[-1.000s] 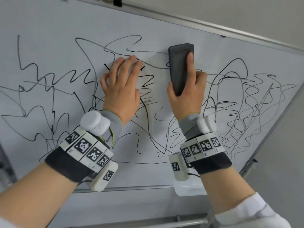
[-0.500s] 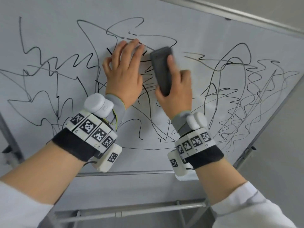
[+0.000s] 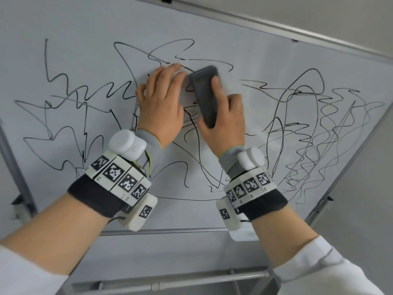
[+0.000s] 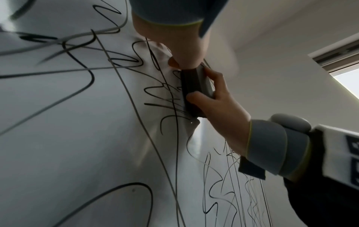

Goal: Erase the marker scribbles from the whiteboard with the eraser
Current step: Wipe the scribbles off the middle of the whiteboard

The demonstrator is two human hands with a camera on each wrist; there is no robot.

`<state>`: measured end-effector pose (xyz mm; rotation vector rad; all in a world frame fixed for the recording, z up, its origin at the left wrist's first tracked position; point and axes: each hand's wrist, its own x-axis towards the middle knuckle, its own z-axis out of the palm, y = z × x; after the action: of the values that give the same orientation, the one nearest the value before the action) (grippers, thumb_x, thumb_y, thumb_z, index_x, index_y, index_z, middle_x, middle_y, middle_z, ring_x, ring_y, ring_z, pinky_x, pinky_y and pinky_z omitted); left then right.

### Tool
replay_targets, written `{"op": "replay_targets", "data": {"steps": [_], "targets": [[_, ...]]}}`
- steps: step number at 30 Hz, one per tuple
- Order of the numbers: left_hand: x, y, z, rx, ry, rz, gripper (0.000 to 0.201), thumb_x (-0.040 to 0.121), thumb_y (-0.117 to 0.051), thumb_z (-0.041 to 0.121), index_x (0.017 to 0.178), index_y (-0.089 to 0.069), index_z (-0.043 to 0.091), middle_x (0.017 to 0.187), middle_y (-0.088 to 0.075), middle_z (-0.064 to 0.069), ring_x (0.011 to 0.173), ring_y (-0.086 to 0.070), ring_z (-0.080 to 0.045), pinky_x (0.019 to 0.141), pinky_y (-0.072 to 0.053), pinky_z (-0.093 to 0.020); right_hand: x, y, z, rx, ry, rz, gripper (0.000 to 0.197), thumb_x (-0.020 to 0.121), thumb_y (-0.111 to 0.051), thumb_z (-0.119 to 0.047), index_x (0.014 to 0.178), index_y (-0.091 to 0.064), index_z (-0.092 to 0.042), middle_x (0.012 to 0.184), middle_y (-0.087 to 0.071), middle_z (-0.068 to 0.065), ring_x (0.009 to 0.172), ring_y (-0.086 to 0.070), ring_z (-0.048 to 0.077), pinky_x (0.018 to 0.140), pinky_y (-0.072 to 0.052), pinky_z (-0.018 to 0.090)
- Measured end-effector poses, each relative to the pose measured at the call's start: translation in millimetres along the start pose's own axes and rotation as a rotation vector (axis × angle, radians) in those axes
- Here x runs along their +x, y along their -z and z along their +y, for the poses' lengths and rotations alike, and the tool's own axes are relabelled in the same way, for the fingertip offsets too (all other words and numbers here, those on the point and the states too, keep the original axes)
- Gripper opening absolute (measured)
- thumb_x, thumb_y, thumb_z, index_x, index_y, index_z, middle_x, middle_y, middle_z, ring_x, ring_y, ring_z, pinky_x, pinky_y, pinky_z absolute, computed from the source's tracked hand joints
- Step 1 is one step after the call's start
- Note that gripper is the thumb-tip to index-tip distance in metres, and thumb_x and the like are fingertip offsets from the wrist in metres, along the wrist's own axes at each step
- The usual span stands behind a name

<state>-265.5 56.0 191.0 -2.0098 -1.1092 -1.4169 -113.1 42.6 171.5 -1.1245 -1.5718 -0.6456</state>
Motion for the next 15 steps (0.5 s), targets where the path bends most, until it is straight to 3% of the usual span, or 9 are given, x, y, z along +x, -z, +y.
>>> {"op": "replay_targets", "data": {"steps": [3,7,9,15], "targets": [[-3,2,-4,0.002,0.001,0.011,0.058,0.072,-0.038,0.007,0.128,-0.048,0.014,0.14,-0.041,-0.002,0.125,-0.028,-0.023,0.094,-0.03,-0.045,-4,0,1,-0.054,0.052,-0.037,0.076,0.073,-0.068,-0.027,0.138,-0.027,-0.029,0.091,-0.046,0.014,0.073,-0.047,0.03,0.066,-0.049,0.041],[-5,4,-9,-0.008,0.007,0.01,0.059,0.071,-0.027,0.014,0.127,-0.049,0.014,0.136,-0.043,-0.004,0.12,-0.029,-0.023,0.092,-0.032,-0.046,21,11,7,0.041,-0.127,0.152,0.077,0.077,-0.062,-0.026,0.146,-0.027,-0.02,0.096,-0.04,0.007,0.081,-0.049,0.03,0.076,-0.049,0.039],[-5,5,-11,-0.012,0.006,0.011,0.059,0.071,-0.026,0.014,0.126,-0.049,0.014,0.135,-0.044,-0.004,0.12,-0.028,-0.022,0.091,-0.032,-0.046,26,9,5,0.062,-0.16,0.171,0.078,0.077,-0.063,-0.024,0.146,-0.028,-0.016,0.097,-0.037,0.004,0.082,-0.049,0.029,0.076,-0.049,0.04],[-5,6,-12,0.004,0.025,-0.016,0.06,0.072,-0.025,0.017,0.126,-0.049,0.013,0.137,-0.042,-0.003,0.122,-0.026,-0.022,0.092,-0.031,-0.046,5,-4,-8,-0.029,0.078,-0.054,0.078,0.072,-0.067,-0.027,0.139,-0.027,-0.027,0.091,-0.045,0.013,0.072,-0.046,0.028,0.062,-0.049,0.038]]}}
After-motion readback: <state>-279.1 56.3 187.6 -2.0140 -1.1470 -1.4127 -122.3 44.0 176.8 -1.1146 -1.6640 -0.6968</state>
